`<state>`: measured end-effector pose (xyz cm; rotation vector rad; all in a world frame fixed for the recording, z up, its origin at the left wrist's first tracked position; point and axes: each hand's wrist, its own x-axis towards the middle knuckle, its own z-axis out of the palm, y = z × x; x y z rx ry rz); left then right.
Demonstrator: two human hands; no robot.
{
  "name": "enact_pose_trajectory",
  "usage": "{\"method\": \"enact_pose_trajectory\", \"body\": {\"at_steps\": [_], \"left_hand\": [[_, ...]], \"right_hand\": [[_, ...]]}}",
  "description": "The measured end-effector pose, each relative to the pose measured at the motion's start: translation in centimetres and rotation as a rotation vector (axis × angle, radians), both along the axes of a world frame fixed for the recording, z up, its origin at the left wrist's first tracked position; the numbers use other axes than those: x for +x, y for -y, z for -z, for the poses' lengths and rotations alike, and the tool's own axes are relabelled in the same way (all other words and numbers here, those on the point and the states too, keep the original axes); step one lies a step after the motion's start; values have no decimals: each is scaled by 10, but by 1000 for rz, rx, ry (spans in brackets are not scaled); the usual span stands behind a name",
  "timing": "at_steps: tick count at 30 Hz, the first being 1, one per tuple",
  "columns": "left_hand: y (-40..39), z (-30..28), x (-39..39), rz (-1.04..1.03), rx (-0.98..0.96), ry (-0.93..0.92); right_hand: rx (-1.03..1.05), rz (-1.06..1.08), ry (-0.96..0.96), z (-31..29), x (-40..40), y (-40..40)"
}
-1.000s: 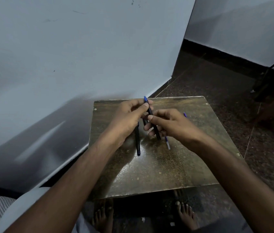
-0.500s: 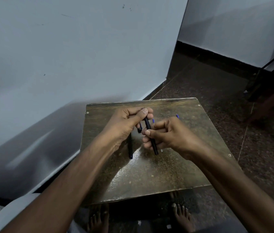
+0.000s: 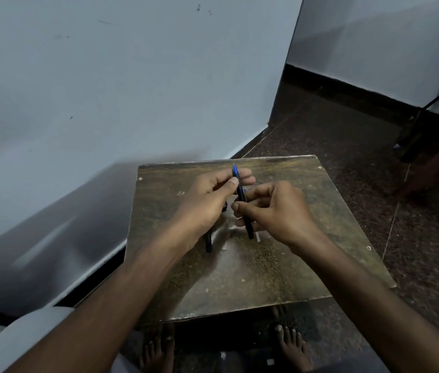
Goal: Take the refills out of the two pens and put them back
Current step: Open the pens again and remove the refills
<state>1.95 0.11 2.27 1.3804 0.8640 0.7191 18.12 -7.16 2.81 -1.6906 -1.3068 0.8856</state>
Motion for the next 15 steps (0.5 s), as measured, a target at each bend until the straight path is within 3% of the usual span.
{"method": "enact_pose_trajectory", "body": {"at_steps": [5, 7, 9, 12, 15], "left_hand": [[-4, 4, -3, -183, 60, -37], [-7, 5, -1, -269, 141, -135], [-7, 7, -1, -248, 215, -252], [-6, 6, -3, -106, 163, -167], [-9, 6, -6, -160, 197, -163]], "right_hand": [[1, -26, 35, 4, -4, 1], [13, -35, 53, 6, -5, 1], [20, -19, 84, 6, -5, 0], [4, 11, 106, 6, -3, -3], [-2, 5, 112, 7, -4, -3]]}}
